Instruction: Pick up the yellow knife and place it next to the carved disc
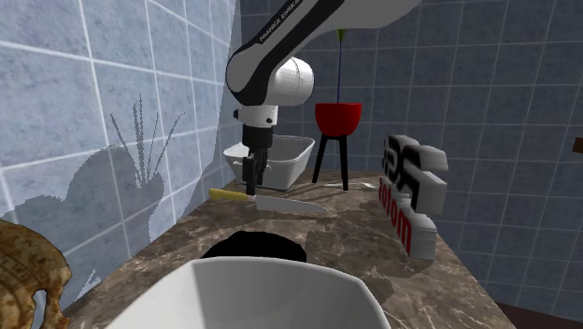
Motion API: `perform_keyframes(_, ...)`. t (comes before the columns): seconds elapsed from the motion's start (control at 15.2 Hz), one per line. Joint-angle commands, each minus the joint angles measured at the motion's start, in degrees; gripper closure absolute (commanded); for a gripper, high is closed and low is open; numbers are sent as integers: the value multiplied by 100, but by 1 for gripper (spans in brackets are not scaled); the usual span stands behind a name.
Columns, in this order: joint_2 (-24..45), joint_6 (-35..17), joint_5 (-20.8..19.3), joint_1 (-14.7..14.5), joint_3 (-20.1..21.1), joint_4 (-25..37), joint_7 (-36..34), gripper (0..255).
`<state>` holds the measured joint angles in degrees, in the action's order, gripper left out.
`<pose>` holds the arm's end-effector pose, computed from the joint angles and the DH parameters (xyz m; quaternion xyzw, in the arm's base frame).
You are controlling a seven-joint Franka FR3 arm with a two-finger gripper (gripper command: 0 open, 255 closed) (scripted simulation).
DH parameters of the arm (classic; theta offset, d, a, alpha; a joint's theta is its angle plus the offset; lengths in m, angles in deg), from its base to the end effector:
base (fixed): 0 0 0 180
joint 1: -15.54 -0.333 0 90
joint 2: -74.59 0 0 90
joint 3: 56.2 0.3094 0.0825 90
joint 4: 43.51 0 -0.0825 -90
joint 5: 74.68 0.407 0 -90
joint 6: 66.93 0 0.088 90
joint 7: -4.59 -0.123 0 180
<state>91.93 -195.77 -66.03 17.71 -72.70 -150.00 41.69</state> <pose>0.6238 -0.1953 0.3384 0.9907 0.1243 0.0541 0.0071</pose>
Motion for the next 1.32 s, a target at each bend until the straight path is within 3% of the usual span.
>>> perform_keyframes(0.0, 375, 118, -1, 124, -96, -25, 48, 255)
perform_keyframes(0.53, 378, 48, -25, 24, -64, -81, -92, 255)
perform_keyframes(1.25, -21, 760, -200, -24, -136, 252, -210, 255)
